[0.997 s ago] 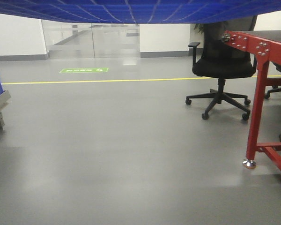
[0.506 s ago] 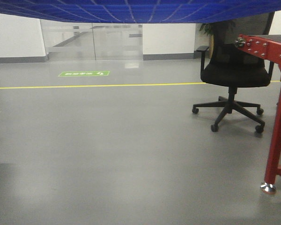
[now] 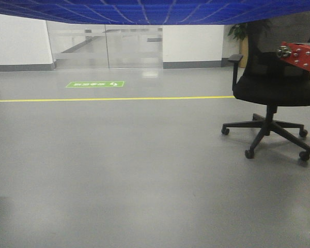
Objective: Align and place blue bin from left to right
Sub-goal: 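Drive the base across the floor carrying the blue bin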
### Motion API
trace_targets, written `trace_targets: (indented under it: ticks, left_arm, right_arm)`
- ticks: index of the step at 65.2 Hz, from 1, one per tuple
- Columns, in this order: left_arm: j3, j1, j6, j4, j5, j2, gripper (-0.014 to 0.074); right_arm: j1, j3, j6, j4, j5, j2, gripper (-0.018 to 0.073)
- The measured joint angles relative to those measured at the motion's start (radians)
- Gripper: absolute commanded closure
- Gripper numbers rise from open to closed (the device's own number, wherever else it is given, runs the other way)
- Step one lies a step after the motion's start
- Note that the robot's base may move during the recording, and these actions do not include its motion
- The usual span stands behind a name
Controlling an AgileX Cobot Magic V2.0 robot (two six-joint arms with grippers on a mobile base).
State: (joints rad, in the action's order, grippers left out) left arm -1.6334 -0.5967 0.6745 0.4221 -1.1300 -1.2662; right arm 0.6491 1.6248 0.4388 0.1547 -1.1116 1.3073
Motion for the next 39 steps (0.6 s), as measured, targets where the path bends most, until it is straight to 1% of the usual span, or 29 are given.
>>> trace_targets:
  ticks: [39]
  left_arm:
    - [0.0,0.0,0.0,0.004,0.002,0.0,0.0708]
  right_arm:
    - [0.0,0.0,0.0,0.0,0.002,0.0,0.064]
